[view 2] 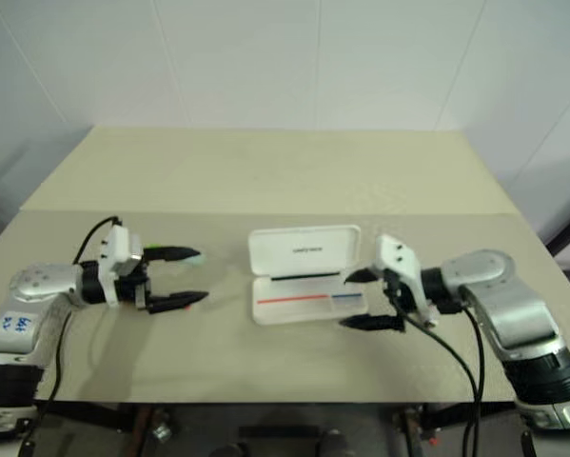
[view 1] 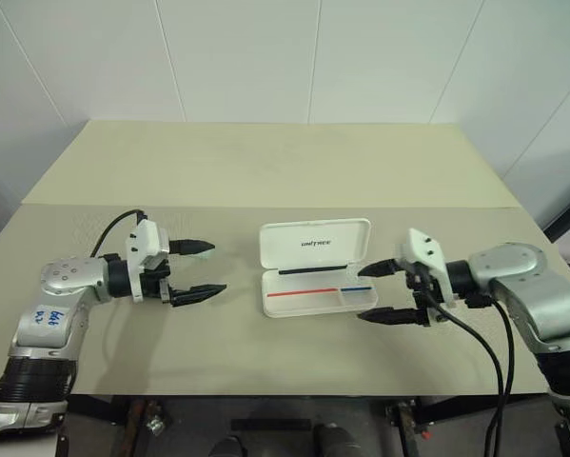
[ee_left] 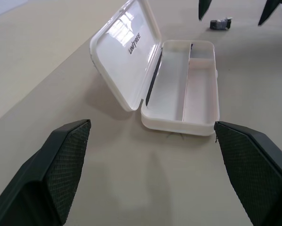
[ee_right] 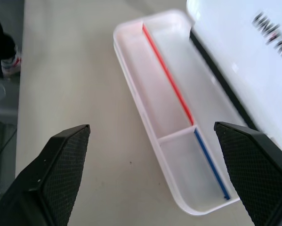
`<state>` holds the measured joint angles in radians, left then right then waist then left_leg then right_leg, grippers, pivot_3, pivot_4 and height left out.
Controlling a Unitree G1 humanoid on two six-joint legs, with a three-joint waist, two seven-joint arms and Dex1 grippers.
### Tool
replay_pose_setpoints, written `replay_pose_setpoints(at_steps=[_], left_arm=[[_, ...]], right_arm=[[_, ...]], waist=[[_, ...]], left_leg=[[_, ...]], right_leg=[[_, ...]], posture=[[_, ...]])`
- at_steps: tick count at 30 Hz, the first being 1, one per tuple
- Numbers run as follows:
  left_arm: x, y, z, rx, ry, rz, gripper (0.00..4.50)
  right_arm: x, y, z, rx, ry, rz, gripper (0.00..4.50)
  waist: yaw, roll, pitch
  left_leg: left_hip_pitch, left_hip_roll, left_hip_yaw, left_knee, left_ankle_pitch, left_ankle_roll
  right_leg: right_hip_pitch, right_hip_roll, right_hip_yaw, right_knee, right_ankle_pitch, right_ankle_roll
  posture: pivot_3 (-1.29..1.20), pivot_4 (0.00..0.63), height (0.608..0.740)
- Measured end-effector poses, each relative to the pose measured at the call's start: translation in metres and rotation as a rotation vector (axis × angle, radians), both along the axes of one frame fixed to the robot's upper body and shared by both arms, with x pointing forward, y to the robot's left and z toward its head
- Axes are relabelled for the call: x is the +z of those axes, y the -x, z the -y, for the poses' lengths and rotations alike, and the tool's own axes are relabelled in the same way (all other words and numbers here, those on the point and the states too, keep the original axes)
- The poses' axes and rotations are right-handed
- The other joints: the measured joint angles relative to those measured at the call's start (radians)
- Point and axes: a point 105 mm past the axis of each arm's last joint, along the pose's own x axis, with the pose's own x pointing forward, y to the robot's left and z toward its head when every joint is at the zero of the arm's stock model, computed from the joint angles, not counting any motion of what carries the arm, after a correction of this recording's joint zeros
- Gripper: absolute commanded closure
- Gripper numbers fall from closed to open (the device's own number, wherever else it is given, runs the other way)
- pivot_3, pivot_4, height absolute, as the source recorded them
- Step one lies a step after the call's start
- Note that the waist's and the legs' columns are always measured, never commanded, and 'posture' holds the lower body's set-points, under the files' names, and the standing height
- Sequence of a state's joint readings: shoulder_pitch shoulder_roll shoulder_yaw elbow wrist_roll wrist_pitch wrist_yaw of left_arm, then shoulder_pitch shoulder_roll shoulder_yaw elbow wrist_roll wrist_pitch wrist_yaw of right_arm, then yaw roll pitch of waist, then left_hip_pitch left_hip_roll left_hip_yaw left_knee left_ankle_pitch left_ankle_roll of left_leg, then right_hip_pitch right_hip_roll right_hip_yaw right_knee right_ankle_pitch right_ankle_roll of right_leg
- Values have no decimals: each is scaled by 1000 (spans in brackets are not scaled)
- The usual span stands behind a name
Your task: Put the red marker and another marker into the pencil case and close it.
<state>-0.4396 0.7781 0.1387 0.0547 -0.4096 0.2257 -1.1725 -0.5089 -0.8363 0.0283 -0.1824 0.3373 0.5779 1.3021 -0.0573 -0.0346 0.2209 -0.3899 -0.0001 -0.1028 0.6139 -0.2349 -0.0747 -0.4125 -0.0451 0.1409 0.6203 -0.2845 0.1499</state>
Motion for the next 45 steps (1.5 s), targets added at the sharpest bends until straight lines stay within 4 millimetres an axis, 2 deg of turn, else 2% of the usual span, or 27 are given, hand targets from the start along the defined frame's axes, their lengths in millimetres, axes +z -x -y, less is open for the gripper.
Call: replay_pose_setpoints(at_steps=[3,6,11,14,18,25,30,39,43,45], left_arm=[[2,4,-11,-30,-42,-7,0],[4,1,-27,-38,-67,-12,0],[2,-1,-65,-19,-185,-30,0],[5,-4,-81,-3,-246,-29,0],[-2,-9,-100,52,-328,-65,0],[-26,-8,-127,83,-507,-132,0],[-35,-9,-129,67,-562,-139,0],[-55,-21,-104,-4,-549,-141,0],[-55,-22,-104,0,-557,-140,0],[-57,-23,-103,3,-558,-141,419]], right_arm=[[-5,2,9,-9,-33,32,36],[-2,-2,21,-46,-176,77,36],[-3,-10,51,-147,-231,155,36],[6,-10,53,-164,-271,190,36],[20,-5,44,-136,-302,232,36],[18,-3,39,-162,-306,246,36],[23,0,32,-152,-311,271,36],[22,8,26,-162,-330,249,36],[23,11,23,-158,-337,233,36],[26,12,25,-165,-338,239,0]], waist=[[-1,0,0],[-3,0,0],[-6,0,0],[-7,0,0],[-11,0,0],[-13,0,0],[-14,0,0],[-15,0,0],[-16,0,0],[-15,0,0]], left_leg=[[0,0,1,0,0,0],[1,0,1,0,0,0],[1,0,2,-1,0,0],[1,1,1,-1,0,0],[1,1,1,-1,0,0],[0,0,1,-1,0,0],[0,0,1,-1,0,0],[0,0,1,0,0,1],[1,0,1,0,0,1],[2,0,1,1,0,1]], right_leg=[[0,0,0,0,0,0],[0,0,1,0,-1,-2],[0,0,1,0,-1,-3],[-1,1,1,1,-1,-2],[-1,1,1,2,-1,-1],[-1,1,1,2,-1,-1],[-1,1,1,2,-1,-1],[-1,1,1,5,-2,0],[-1,1,1,6,-2,0],[0,1,1,6,-2,0]], posture=[[0,150,740],[0,150,740],[0,150,740],[0,150,740],[0,150,740],[0,150,740],[0,150,740],[0,150,740],[0,150,740],[0,150,740]])
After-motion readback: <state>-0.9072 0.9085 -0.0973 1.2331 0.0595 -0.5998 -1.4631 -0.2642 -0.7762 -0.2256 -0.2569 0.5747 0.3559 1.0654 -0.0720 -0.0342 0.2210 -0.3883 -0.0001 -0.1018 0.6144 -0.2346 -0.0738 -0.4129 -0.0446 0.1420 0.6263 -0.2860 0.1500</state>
